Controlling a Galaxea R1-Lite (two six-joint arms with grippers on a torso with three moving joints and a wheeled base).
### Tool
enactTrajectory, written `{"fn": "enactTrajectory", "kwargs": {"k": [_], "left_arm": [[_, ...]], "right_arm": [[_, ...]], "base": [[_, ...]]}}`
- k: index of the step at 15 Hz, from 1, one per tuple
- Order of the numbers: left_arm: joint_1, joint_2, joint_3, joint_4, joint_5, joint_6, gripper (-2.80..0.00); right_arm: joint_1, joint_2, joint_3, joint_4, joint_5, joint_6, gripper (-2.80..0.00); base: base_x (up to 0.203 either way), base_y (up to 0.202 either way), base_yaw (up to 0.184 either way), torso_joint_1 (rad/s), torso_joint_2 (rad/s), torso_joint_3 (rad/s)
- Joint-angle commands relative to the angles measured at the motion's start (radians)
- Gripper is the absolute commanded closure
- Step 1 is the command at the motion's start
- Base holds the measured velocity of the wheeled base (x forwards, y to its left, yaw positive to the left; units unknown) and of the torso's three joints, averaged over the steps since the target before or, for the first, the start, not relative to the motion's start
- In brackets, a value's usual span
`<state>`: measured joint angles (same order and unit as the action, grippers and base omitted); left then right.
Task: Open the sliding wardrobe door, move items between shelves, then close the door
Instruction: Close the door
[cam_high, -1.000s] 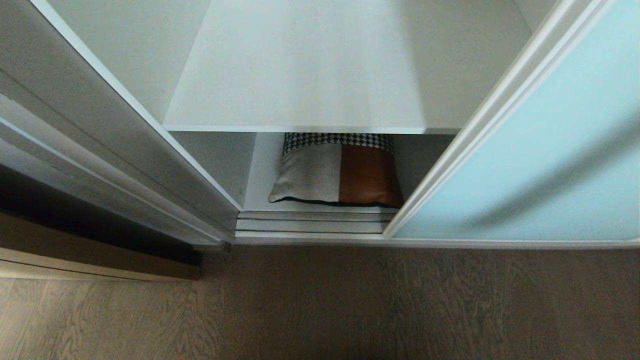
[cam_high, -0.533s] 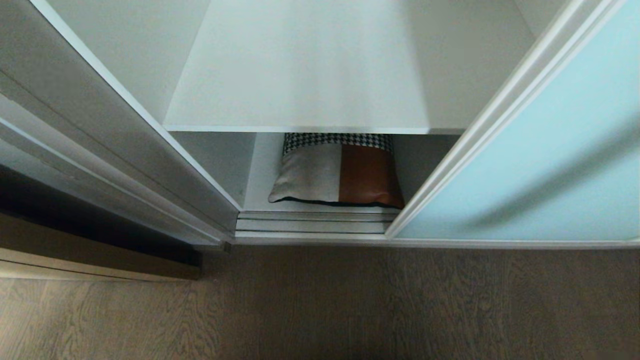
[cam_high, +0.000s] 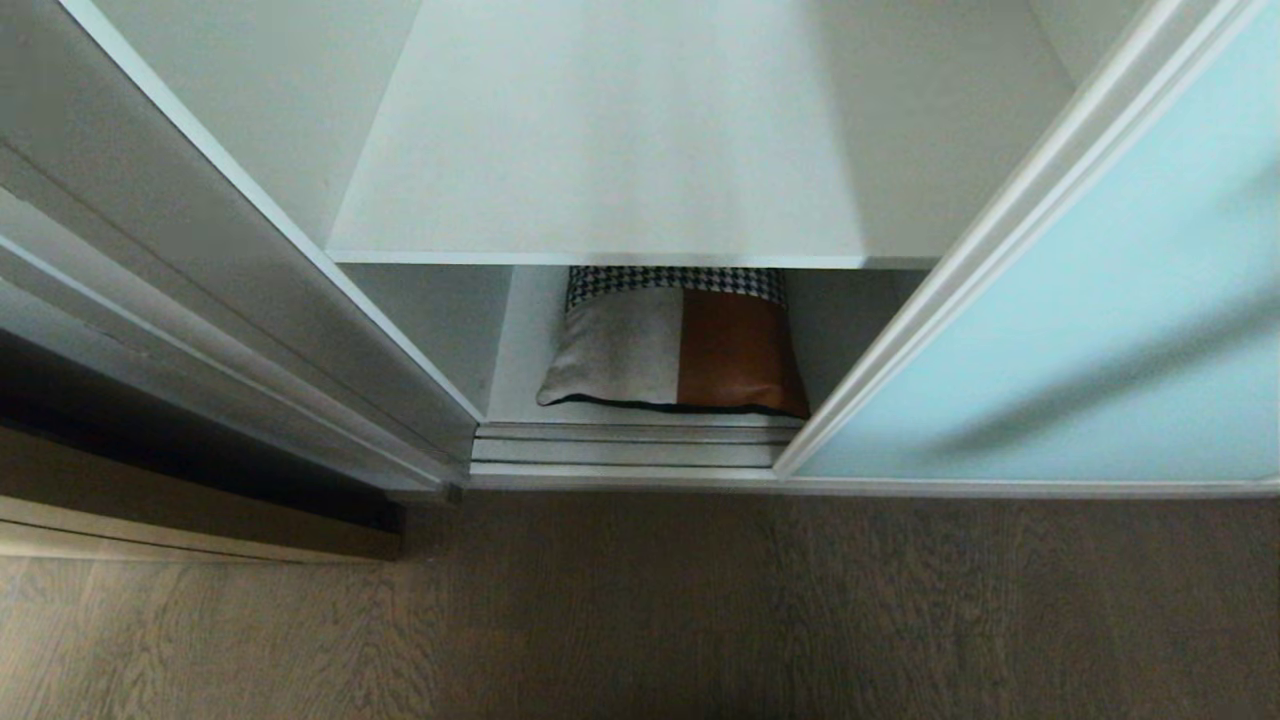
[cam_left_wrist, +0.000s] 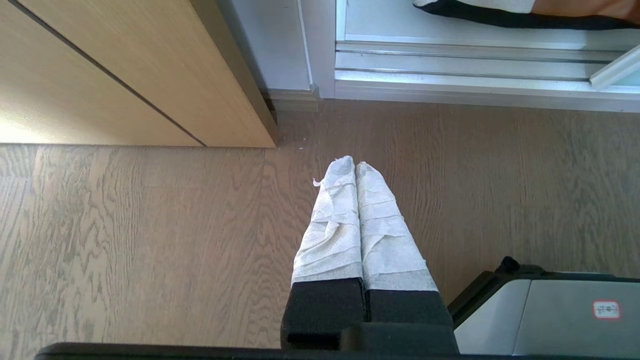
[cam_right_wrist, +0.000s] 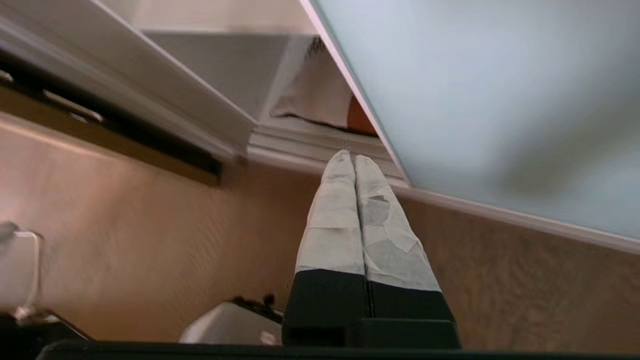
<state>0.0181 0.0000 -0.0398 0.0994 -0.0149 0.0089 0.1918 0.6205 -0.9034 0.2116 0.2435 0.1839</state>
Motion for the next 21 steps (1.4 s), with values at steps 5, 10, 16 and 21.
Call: {"fn": "enactTrajectory", "kwargs": {"k": [5,10,16,21], "left_arm": [[0.000,0.002,0.000,0.000,0.000,0.000,0.00],[0.000,0.002,0.000,0.000,0.000,0.000,0.00],[0.000,0.002,0.000,0.000,0.000,0.000,0.00],[0.000,0.002,0.000,0.000,0.001,0.000,0.00]], "right_arm": [[0.186,0.204,-0.036,-0.150,-0.257,-0.064,0.00],[0.195,0.323,-0.040,-0.366,-0.251,-0.058,0.00],[0.201,0.419,-0.055,-0.436,-0.176,-0.063,0.00],[0.286,0.519,-0.086,-0.558,-0.284,-0.070,0.00]], "base": [[0.000,0.000,0.000,0.000,0.00,0.000],[0.000,0.000,0.000,0.000,0.00,0.000],[0.000,0.000,0.000,0.000,0.00,0.000],[0.000,0.000,0.000,0.000,0.00,0.000]]}}
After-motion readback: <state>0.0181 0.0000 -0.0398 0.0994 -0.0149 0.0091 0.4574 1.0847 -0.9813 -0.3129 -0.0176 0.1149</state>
